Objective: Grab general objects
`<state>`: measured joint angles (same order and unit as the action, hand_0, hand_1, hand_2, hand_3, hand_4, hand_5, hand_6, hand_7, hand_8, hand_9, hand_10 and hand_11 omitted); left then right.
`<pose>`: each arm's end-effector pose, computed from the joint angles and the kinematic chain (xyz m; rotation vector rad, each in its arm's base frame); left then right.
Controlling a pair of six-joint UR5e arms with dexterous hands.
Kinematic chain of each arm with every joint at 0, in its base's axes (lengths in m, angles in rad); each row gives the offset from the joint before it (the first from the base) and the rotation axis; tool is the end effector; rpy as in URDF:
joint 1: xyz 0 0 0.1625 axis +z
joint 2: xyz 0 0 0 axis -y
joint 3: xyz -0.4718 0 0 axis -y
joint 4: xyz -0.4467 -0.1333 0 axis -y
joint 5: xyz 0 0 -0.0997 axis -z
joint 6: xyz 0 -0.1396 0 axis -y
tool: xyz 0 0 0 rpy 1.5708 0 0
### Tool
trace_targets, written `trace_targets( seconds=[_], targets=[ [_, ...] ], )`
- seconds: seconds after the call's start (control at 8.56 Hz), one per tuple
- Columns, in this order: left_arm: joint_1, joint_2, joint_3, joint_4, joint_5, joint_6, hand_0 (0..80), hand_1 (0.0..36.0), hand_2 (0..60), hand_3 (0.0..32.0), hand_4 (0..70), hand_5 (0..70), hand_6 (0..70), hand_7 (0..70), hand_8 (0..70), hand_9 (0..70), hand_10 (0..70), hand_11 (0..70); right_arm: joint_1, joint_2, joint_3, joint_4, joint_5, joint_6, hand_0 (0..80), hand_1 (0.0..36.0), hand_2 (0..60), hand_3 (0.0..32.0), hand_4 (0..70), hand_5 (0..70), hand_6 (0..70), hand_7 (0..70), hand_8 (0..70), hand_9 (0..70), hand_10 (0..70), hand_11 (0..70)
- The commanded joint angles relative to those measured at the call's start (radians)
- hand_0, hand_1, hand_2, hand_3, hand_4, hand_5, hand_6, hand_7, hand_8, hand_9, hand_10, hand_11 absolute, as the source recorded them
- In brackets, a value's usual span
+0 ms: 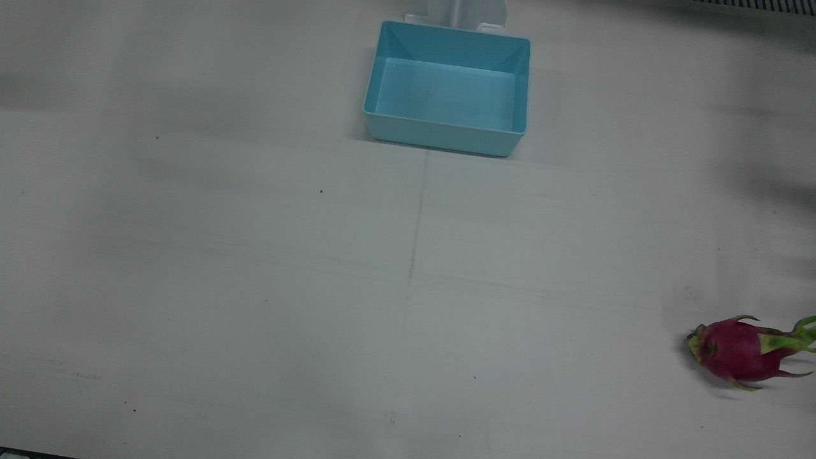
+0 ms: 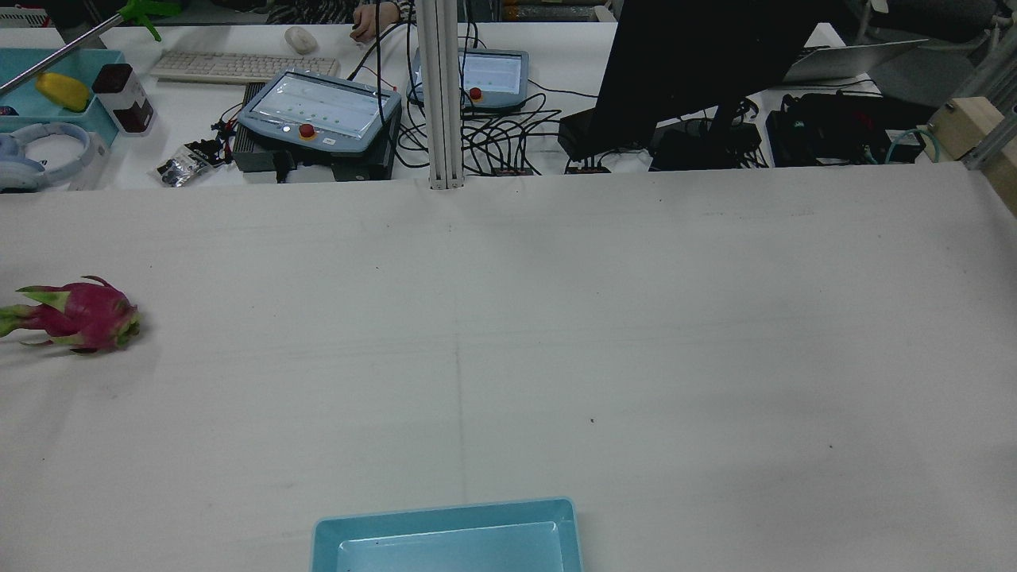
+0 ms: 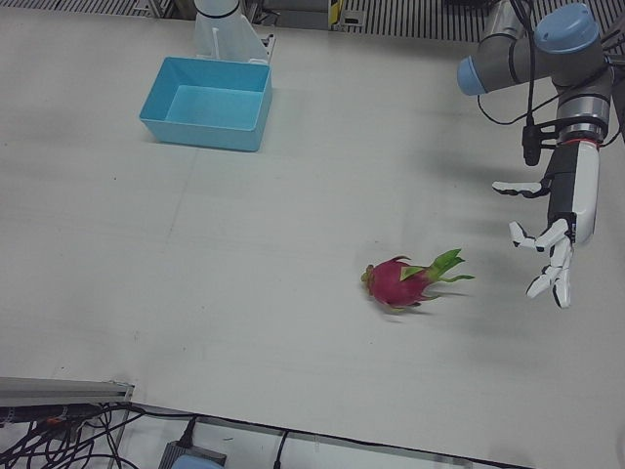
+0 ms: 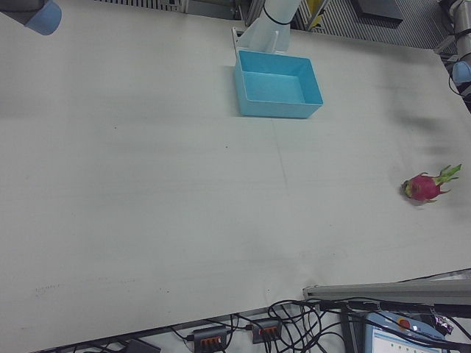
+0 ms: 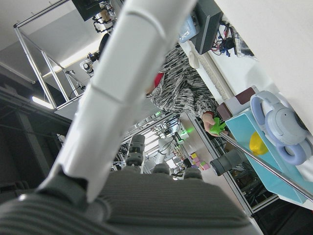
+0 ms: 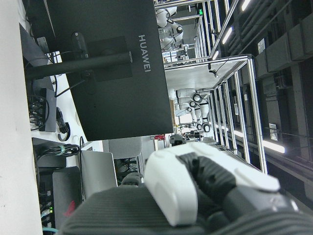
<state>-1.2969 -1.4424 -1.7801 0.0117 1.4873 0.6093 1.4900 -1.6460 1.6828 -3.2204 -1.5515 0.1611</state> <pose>0.0040 -0.5499 0.6842 0.4056 1.9344 -1.7013 0.0915 -0.5554 0.7220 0.2353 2.1132 -2.2148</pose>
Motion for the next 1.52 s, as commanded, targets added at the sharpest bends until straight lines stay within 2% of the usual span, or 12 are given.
trace_targets(
  seconds=[0.0, 0.12, 0.35, 0.58, 0.7, 0.94, 1.05, 1.17, 1.4],
  targets=[
    [0.039, -0.101, -0.008, 0.222, 0.004, 0.173, 80.0, 36.0, 0.0, 23.6, 0.0, 35.2, 0.3, 9.4, 0.0, 0.4, 0.0, 2.9, -0.001, 0.0, 0.0, 0.001, -0.001, 0.0, 0.0, 0.0, 0.0, 0.0, 0.0, 0.0, 0.0, 0.0, 0.0, 0.0, 0.0, 0.0],
    [0.057, -0.139, -0.015, 0.3, 0.004, 0.229, 80.0, 36.0, 0.0, 32.0, 0.0, 29.6, 0.0, 5.9, 0.0, 0.0, 0.0, 2.4, -0.001, 0.0, 0.0, -0.001, 0.001, 0.0, 0.0, 0.0, 0.0, 0.0, 0.0, 0.0, 0.0, 0.0, 0.0, 0.0, 0.0, 0.0],
    [0.08, -0.234, -0.033, 0.48, 0.001, 0.343, 80.0, 36.0, 0.0, 32.0, 0.0, 29.3, 0.0, 2.7, 0.0, 0.0, 0.0, 0.0, -0.001, 0.0, 0.0, 0.001, -0.001, 0.0, 0.0, 0.0, 0.0, 0.0, 0.0, 0.0, 0.0, 0.0, 0.0, 0.0, 0.0, 0.0],
    [0.109, -0.332, -0.109, 0.697, -0.016, 0.478, 80.0, 35.7, 0.0, 32.0, 0.0, 32.3, 0.0, 1.9, 0.0, 0.0, 0.0, 0.0, -0.001, 0.0, 0.0, 0.001, -0.001, 0.0, 0.0, 0.0, 0.0, 0.0, 0.0, 0.0, 0.0, 0.0, 0.0, 0.0, 0.0, 0.0],
    [0.163, -0.363, -0.128, 0.779, -0.075, 0.527, 80.0, 35.6, 0.0, 32.0, 0.0, 34.4, 0.0, 2.5, 0.0, 0.0, 0.0, 0.0, 0.001, 0.0, 0.0, 0.001, -0.001, 0.0, 0.0, 0.0, 0.0, 0.0, 0.0, 0.0, 0.0, 0.0, 0.0, 0.0, 0.0, 0.0],
    [0.394, -0.398, -0.111, 0.908, -0.3, 0.538, 80.0, 31.7, 0.0, 32.0, 0.0, 37.8, 0.0, 3.5, 1.1, 0.0, 0.0, 0.0, 0.001, 0.0, 0.0, -0.001, -0.001, 0.0, 0.0, 0.0, 0.0, 0.0, 0.0, 0.0, 0.0, 0.0, 0.0, 0.0, 0.0, 0.0],
    [0.471, -0.401, -0.102, 0.944, -0.393, 0.534, 80.0, 30.6, 0.0, 32.0, 0.0, 39.5, 0.0, 3.8, 4.8, 0.0, 0.0, 0.0, -0.001, 0.0, 0.0, 0.001, -0.001, 0.0, 0.0, 0.0, 0.0, 0.0, 0.0, 0.0, 0.0, 0.0, 0.0, 0.0, 0.0, 0.0],
    [0.49, -0.404, -0.078, 0.947, -0.418, 0.53, 80.0, 31.0, 0.0, 32.0, 0.0, 39.4, 0.0, 2.9, 5.2, 0.0, 0.0, 0.0, -0.001, 0.0, 0.0, 0.001, -0.001, 0.0, 0.0, 0.0, 0.0, 0.0, 0.0, 0.0, 0.0, 0.0, 0.0, 0.0, 0.0, 0.0],
    [0.485, -0.411, -0.052, 0.953, -0.418, 0.532, 80.0, 30.8, 0.0, 32.0, 0.0, 39.7, 0.0, 2.0, 5.6, 0.0, 0.0, 0.0, 0.001, 0.0, 0.0, 0.001, -0.001, 0.0, 0.0, 0.0, 0.0, 0.0, 0.0, 0.0, 0.0, 0.0, 0.0, 0.0, 0.0, 0.0]
  ],
)
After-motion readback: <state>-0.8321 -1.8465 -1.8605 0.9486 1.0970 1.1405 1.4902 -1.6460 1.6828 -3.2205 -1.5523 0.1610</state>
